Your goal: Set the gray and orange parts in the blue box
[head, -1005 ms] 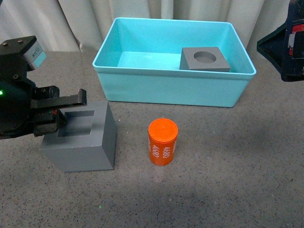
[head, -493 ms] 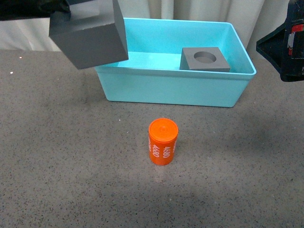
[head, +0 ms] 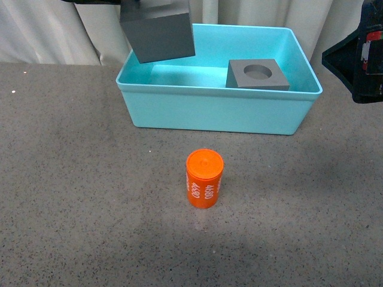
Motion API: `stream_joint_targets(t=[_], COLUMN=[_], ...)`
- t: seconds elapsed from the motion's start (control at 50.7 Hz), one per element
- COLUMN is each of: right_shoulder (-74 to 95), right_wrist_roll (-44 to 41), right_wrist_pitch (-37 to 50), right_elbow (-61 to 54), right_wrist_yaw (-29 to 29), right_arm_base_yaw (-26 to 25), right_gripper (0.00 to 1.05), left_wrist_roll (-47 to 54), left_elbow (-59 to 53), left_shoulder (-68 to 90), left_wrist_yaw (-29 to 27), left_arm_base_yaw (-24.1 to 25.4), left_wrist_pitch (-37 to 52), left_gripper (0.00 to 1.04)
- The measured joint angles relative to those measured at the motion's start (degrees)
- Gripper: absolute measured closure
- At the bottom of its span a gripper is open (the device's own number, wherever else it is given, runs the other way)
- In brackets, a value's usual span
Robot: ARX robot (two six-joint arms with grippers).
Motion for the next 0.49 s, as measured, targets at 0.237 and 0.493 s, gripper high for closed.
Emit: stream_joint_targets(t=[0.237,0.493], right_shoulder=[0.0,0.0], right_wrist_roll=[0.0,0.0], right_wrist_pitch=[0.0,0.0], right_elbow=[0.0,0.0], right_wrist_yaw=[0.02,0.0], right_arm_base_yaw=[-0.02,0.0], right_gripper=[0.1,0.1], left_wrist_roll=[0.02,-0.15], left_elbow=[2.38,5.25], left_shoulder=[4.61,9.09], left_wrist_yaw=[-0.96,-3.08], left_arm_base_yaw=[-0.63,-0.2], left_wrist_pitch=[-1.36,-2.89], left_gripper=[0.89,0.89])
